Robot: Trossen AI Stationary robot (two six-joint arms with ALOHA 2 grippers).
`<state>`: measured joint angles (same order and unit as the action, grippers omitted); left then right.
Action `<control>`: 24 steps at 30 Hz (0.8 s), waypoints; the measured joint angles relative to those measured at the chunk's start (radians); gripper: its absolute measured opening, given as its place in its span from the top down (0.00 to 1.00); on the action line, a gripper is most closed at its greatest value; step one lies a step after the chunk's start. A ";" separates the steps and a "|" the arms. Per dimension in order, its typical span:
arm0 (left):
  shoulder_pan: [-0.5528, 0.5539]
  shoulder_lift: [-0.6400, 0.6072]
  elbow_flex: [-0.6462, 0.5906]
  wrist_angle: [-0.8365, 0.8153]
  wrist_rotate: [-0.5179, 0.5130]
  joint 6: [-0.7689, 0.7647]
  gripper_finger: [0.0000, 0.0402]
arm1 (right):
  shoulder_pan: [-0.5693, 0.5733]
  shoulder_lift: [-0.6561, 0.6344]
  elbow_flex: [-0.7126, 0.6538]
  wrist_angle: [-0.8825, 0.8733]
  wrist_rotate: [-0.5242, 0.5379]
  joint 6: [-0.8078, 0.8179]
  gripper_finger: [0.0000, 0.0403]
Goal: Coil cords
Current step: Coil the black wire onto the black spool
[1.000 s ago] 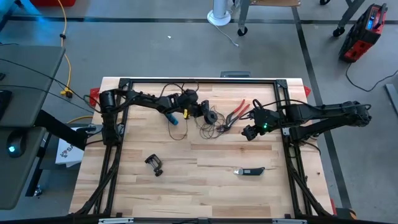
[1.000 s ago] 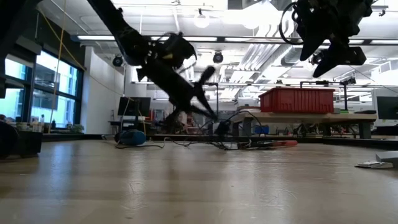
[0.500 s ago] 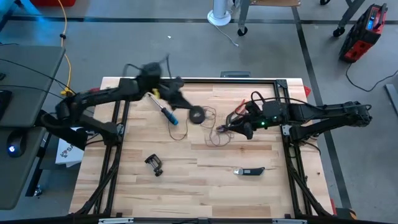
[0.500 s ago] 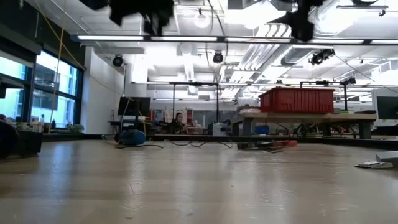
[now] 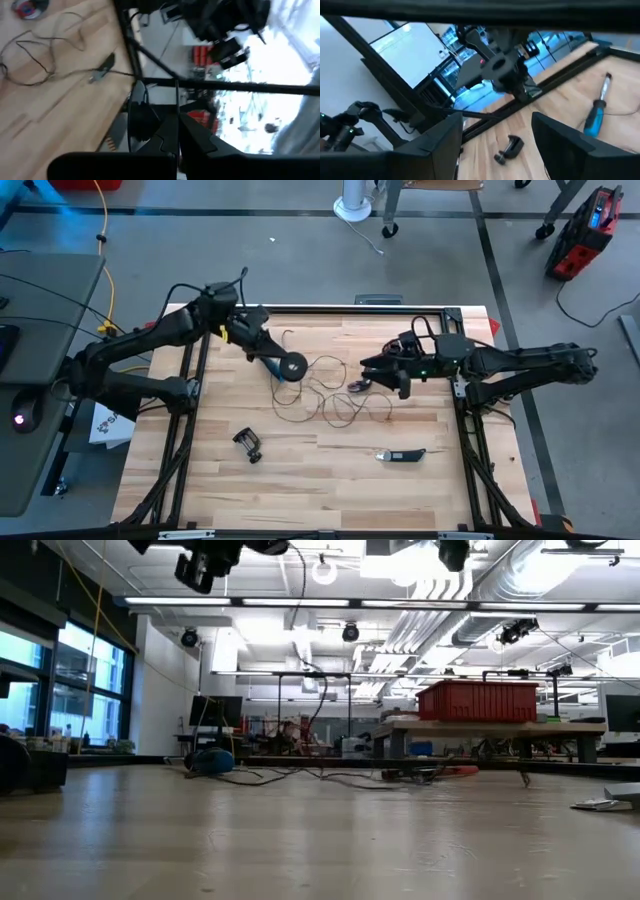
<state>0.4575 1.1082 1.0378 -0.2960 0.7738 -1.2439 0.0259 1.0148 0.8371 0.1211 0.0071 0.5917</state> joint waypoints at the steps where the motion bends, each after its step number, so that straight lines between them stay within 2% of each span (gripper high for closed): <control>1: -0.005 0.000 0.000 -0.044 -0.020 0.031 1.00 | -0.004 0.009 0.000 0.007 0.000 -0.004 0.43; 5: -0.025 0.005 -0.002 -0.286 -0.195 0.171 1.00 | -0.020 0.032 0.000 0.014 0.000 0.020 0.43; 7: -0.040 0.002 -0.002 -0.312 -0.282 0.235 1.00 | -0.021 0.040 0.000 0.010 -0.003 0.036 0.43; 8: -0.045 -0.005 -0.002 -0.269 -0.308 0.287 1.00 | -0.020 0.042 0.000 -0.002 -0.014 0.036 0.43; 13: -0.085 -0.044 0.000 0.254 -0.422 0.571 1.00 | -0.020 0.059 0.000 0.012 -0.038 0.036 0.43; 16: -0.085 -0.045 0.000 0.598 -0.553 0.638 1.00 | -0.020 0.060 0.000 0.045 -0.037 0.037 0.43; 18: -0.084 -0.045 0.000 0.800 -0.602 0.667 1.00 | -0.020 0.060 0.000 0.081 -0.037 0.042 0.43; 21: -0.086 -0.047 0.001 0.992 -0.689 0.620 1.00 | -0.020 0.060 0.000 0.131 -0.038 0.079 0.43; 24: -0.091 -0.039 0.001 1.089 -0.706 0.413 1.00 | -0.020 0.059 0.000 0.160 -0.038 0.082 0.43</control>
<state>0.3664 1.0689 1.0386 0.7935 0.0677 -0.8312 0.0063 1.0740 0.8371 0.2813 -0.0307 0.6732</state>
